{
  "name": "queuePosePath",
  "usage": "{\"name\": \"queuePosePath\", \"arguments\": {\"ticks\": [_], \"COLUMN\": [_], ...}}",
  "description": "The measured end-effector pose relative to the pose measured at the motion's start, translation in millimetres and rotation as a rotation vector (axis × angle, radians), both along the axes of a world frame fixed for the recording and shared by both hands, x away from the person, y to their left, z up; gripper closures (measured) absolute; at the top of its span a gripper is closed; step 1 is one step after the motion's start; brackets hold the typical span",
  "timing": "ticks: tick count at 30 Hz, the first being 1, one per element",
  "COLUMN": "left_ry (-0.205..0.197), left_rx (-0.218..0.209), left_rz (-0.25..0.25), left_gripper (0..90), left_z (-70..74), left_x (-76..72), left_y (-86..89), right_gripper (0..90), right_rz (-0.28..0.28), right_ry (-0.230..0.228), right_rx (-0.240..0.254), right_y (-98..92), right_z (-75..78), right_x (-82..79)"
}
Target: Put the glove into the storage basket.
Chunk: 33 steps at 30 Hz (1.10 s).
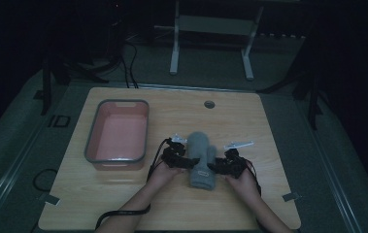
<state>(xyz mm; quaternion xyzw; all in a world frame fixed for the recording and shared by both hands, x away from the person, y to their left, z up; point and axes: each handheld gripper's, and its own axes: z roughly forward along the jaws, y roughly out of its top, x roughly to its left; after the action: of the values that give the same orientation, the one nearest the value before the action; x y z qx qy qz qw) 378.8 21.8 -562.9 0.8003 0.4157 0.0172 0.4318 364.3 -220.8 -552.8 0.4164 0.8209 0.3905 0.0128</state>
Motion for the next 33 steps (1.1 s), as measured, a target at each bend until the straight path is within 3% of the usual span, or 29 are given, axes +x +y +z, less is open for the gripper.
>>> {"name": "queuePosePath", "arguments": {"ticks": [2,5,7,8,10,15,19,28,33], "left_ry": [0.013,0.025,0.039,0.046,0.043,0.036,0.032,-0.008,-0.051], "left_rx": [-0.009,-0.024,-0.043,-0.052,-0.055,-0.056,-0.082,-0.107,-0.094], "left_rz": [-0.032,-0.042,-0.057,-0.064,-0.07,-0.079,-0.076,-0.075,-0.076], "left_gripper": [39.9,49.4,63.7,63.7,73.1,77.2,78.5,79.2,79.3], "left_z": [-0.1,-0.9,-1.1,-1.1,0.2,5.0,13.4,42.4,61.4], "left_x": [0.8,0.3,1.3,1.7,1.1,0.2,-1.6,-7.0,-8.2], "left_y": [-2.4,-5.0,-5.1,-4.8,-5.5,-4.8,-3.3,-0.1,2.8], "right_gripper": [61.2,65.3,69.9,69.9,73.6,77.6,79.7,81.1,81.4], "right_rz": [0.02,0.035,0.04,0.04,0.03,0.026,0.034,0.047,0.054], "right_ry": [0.006,0.007,0.0,0.0,-0.001,-0.02,-0.02,-0.056,-0.083], "right_rx": [0.002,-0.007,-0.011,-0.011,-0.002,0.017,0.055,0.116,0.146], "right_y": [0.8,1.6,2.7,2.7,2.8,1.4,-2.9,-8.0,-6.5], "right_z": [0.3,1.5,2.3,2.3,2.5,3.7,8.0,31.9,48.2], "right_x": [0.3,1.2,1.5,1.5,-0.1,-2.7,-3.8,-7.7,-9.2]}}
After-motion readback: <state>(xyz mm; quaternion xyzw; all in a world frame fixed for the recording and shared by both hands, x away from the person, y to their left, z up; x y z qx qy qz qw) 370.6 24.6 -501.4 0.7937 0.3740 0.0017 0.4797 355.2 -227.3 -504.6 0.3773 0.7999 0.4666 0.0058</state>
